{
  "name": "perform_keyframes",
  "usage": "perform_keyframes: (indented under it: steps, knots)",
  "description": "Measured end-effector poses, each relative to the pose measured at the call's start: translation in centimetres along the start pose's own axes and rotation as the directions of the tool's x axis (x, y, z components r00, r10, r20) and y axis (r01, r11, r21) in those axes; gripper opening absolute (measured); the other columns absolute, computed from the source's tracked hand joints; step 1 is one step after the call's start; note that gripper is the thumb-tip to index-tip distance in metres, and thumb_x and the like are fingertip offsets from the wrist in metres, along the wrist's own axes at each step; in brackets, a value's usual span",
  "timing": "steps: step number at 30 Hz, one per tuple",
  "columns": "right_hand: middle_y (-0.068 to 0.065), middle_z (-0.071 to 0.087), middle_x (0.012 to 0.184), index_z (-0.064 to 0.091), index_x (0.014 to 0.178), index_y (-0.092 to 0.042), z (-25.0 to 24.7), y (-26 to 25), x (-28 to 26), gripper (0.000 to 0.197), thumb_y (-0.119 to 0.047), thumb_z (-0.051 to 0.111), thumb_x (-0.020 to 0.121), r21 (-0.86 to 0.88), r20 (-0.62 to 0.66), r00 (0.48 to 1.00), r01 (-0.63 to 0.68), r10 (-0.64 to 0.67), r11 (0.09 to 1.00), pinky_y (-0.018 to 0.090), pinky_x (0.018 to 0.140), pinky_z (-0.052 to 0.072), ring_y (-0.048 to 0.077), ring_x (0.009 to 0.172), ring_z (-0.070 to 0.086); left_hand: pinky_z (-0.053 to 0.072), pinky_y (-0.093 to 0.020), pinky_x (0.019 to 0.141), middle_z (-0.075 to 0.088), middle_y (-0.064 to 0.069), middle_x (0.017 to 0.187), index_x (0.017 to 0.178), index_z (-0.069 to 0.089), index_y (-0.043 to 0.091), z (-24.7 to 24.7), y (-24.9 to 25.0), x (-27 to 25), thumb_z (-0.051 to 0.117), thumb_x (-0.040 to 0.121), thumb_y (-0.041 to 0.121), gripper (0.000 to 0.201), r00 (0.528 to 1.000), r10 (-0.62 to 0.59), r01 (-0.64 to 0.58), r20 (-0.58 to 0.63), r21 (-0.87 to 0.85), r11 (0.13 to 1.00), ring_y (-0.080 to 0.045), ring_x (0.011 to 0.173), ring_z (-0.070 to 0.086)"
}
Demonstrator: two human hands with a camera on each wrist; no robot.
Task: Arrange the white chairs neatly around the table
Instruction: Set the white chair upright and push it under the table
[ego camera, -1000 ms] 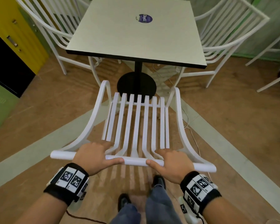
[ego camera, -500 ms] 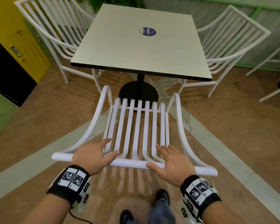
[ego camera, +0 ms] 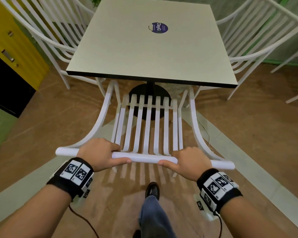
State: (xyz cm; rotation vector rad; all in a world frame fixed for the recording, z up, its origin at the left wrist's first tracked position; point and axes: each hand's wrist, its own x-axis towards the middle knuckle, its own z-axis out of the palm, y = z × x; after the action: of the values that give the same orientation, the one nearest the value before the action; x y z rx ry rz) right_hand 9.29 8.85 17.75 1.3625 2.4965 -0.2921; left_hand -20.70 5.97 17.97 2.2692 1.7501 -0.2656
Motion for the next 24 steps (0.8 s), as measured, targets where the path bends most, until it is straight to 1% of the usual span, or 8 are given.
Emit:
perform_keyframes:
  steps: [4, 9, 13, 15, 18, 20, 22, 24]
  knots:
    - [-0.004, 0.059, 0.057, 0.058, 0.067, -0.024, -1.5, 2.1, 3.0, 0.079, -0.086, 0.009, 0.074, 0.006, -0.027, 1.0, 0.008, -0.008, 1.0, 0.031, 0.055, 0.051, 0.014, 0.052, 0.056, 0.042, -0.026, 0.054, 0.06, 0.005, 0.056, 0.069, 0.061, 0.03, -1.0, -1.2, 3.6, 0.008, 0.062, 0.093, 0.083, 0.999, 0.038, -0.037, -0.016, 0.059, 0.998, -0.008, 0.055, 0.054]
    - [-0.005, 0.056, 0.057, 0.052, 0.065, -0.024, -2.9, 4.6, 7.0, 0.077, -0.085, 0.006, 0.073, 0.001, -0.035, 0.999, 0.026, -0.026, 1.0, 0.027, 0.049, 0.042, 0.014, 0.053, 0.056, 0.038, -0.026, 0.051, 0.057, 0.004, 0.054, 0.066, 0.058, 0.027, -2.2, -2.8, 7.9, 0.009, 0.063, 0.092, 0.081, 0.999, 0.045, -0.044, -0.004, 0.074, 0.996, -0.008, 0.052, 0.051]
    - [-0.004, 0.057, 0.057, 0.055, 0.066, -0.022, -4.1, 6.0, 10.0, 0.079, -0.085, 0.007, 0.074, 0.011, -0.034, 0.999, 0.033, -0.033, 0.999, 0.029, 0.051, 0.044, 0.014, 0.053, 0.057, 0.034, -0.025, 0.049, 0.05, 0.007, 0.051, 0.06, 0.05, 0.03, -3.4, -4.1, 11.0, 0.004, 0.06, 0.093, 0.078, 0.999, 0.047, -0.048, 0.004, 0.052, 0.998, -0.005, 0.049, 0.046]
    - [-0.002, 0.06, 0.058, 0.058, 0.067, -0.022, -4.3, 6.3, 10.8, 0.08, -0.084, 0.008, 0.075, 0.033, -0.027, 0.999, 0.042, -0.041, 0.999, 0.028, 0.051, 0.045, 0.014, 0.054, 0.058, 0.034, -0.025, 0.049, 0.049, 0.007, 0.05, 0.058, 0.046, 0.031, -3.6, -4.7, 11.8, 0.005, 0.06, 0.093, 0.074, 0.998, 0.06, -0.06, 0.009, 0.039, 0.997, -0.005, 0.049, 0.046]
    - [-0.001, 0.063, 0.063, 0.062, 0.072, -0.021, -3.9, 6.2, 10.7, 0.086, -0.085, 0.004, 0.073, 0.039, -0.004, 0.999, 0.049, -0.049, 0.998, 0.026, 0.049, 0.041, 0.012, 0.054, 0.058, 0.04, -0.025, 0.053, 0.058, 0.006, 0.059, 0.065, 0.055, 0.03, -3.0, -5.1, 11.8, 0.002, 0.061, 0.095, 0.084, 0.996, 0.092, -0.091, -0.007, 0.065, 0.994, -0.008, 0.056, 0.054]
    - [-0.001, 0.063, 0.064, 0.062, 0.074, -0.021, -3.7, 6.2, 10.6, 0.088, -0.087, 0.003, 0.071, 0.039, 0.001, 0.999, 0.044, -0.044, 0.998, 0.025, 0.05, 0.043, 0.011, 0.055, 0.058, 0.036, -0.023, 0.052, 0.06, 0.006, 0.061, 0.066, 0.055, 0.029, -2.9, -5.0, 11.7, 0.004, 0.061, 0.095, 0.083, 0.995, 0.098, -0.097, -0.015, 0.055, 0.994, -0.008, 0.058, 0.055]
    - [-0.001, 0.063, 0.064, 0.062, 0.073, -0.022, -3.7, 6.2, 10.7, 0.087, -0.088, 0.006, 0.071, 0.063, 0.0, 1.0, 0.026, -0.026, 0.998, 0.024, 0.049, 0.043, 0.011, 0.055, 0.058, 0.03, -0.022, 0.05, 0.059, 0.007, 0.061, 0.063, 0.05, 0.031, -3.1, -4.8, 11.7, 0.01, 0.062, 0.094, 0.075, 0.996, 0.088, -0.088, -0.011, 0.03, 0.996, -0.007, 0.057, 0.054]
    - [-0.002, 0.063, 0.063, 0.062, 0.072, -0.023, -3.8, 6.2, 10.7, 0.083, -0.088, 0.011, 0.073, 0.085, -0.025, 1.0, -0.003, 0.005, 0.996, 0.025, 0.049, 0.045, 0.011, 0.055, 0.058, 0.028, -0.022, 0.05, 0.057, 0.008, 0.061, 0.062, 0.046, 0.033, -3.4, -4.7, 11.8, 0.013, 0.062, 0.094, 0.07, 0.997, 0.07, -0.07, -0.015, 0.017, 0.997, -0.006, 0.057, 0.052]
